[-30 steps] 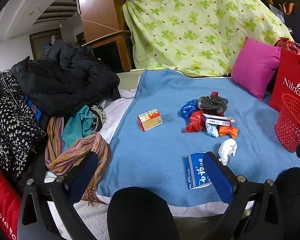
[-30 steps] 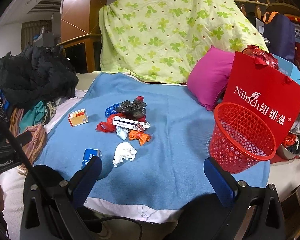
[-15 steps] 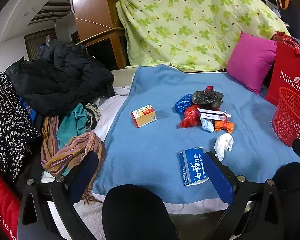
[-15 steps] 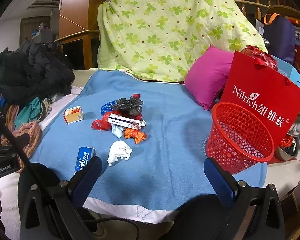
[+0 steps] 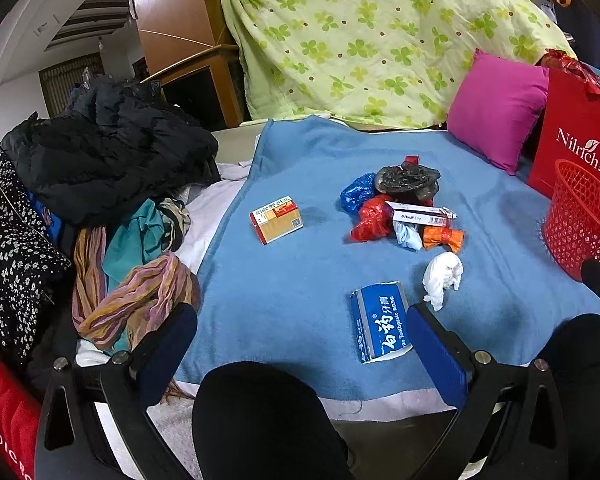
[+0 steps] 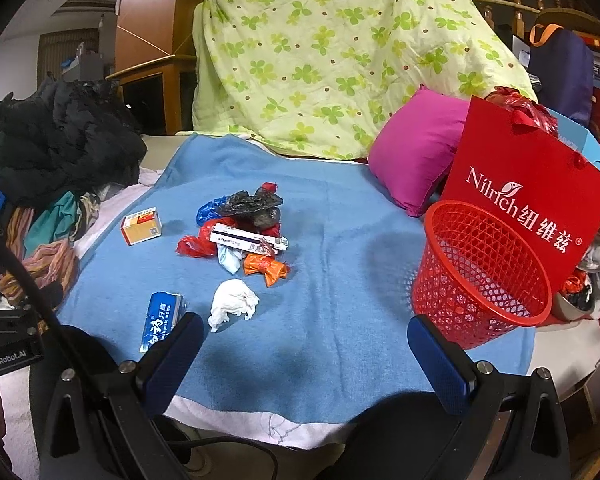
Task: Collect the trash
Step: 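Move both tools toward the trash on the blue blanket, then grasp the white tissue with the right tool while the left tool grasps the blue toothpaste box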
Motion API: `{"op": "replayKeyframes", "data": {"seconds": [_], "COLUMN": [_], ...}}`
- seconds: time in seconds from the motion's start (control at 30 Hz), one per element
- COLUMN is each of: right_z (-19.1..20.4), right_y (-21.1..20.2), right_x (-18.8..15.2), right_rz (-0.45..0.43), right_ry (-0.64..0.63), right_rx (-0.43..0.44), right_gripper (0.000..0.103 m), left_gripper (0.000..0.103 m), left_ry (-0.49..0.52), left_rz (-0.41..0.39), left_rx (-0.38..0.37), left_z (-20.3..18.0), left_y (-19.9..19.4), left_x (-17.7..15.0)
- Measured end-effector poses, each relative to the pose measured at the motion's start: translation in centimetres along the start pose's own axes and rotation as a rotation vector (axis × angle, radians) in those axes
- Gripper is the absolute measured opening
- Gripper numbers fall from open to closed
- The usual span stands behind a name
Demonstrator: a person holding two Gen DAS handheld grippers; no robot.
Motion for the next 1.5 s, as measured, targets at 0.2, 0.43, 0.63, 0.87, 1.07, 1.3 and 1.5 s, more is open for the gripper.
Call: {"op": "replayKeyframes", "data": {"seconds": [0.2, 0.43, 0.63, 0.87, 1.07, 1.3, 1.5], "right_z": [0.3, -0.1, 1.3, 5.2, 6.3, 1.8, -4.3], "right_y": [0.8, 6.1, 14.4, 22.6, 25.8, 20.7, 12.4], "right_x": [0.0, -1.0, -1.0, -1.8, -3.1, -1.8, 1.4], "right_rz": [0.014, 0.124, 0.262, 0.453, 0.502, 0.336, 0.122], "right_ry": [-0.009, 0.008, 0.128, 0.244, 0.245, 0.222, 0.245], "right_rx": [0.006, 0.122, 0.354, 0.519, 0.502, 0.434, 0.372], "right_gripper": [0.103, 0.103, 0.103, 0.076, 0.041, 0.038, 0.038], "left_gripper": [0.103, 0.103, 0.103, 0.103, 0.103, 0.103, 0.095], "left_ry": [-0.005, -0.021, -0.05, -0.088, -0.102, -0.075, -0.065], "left_rz": [0.023, 0.103, 0.187, 0.223, 0.229, 0.271, 0.363], "left_rx": [-0.011, -0.047, -0.085, -0.083, -0.121, -0.293, -0.348], "left_z": [0.0, -0.4, -0.7, 0.8, 1.0, -3.4, -7.7], "left_y": [0.6, 4.0, 7.2, 8.4, 8.9, 10.7, 14.1], "left_x": [-0.3, -1.9, -3.1, -3.5, -2.7, -1.3, -2.0]}}
Point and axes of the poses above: each gripper's, at about its wrist camera, not at the fingertips, and y roughly the way its jaws point, z to its left, x to its top, the point moved 5 cm from there along y, roughly the way its jaws point, and after that the axes turned 2 degrees about x, right-handed, at the moved point
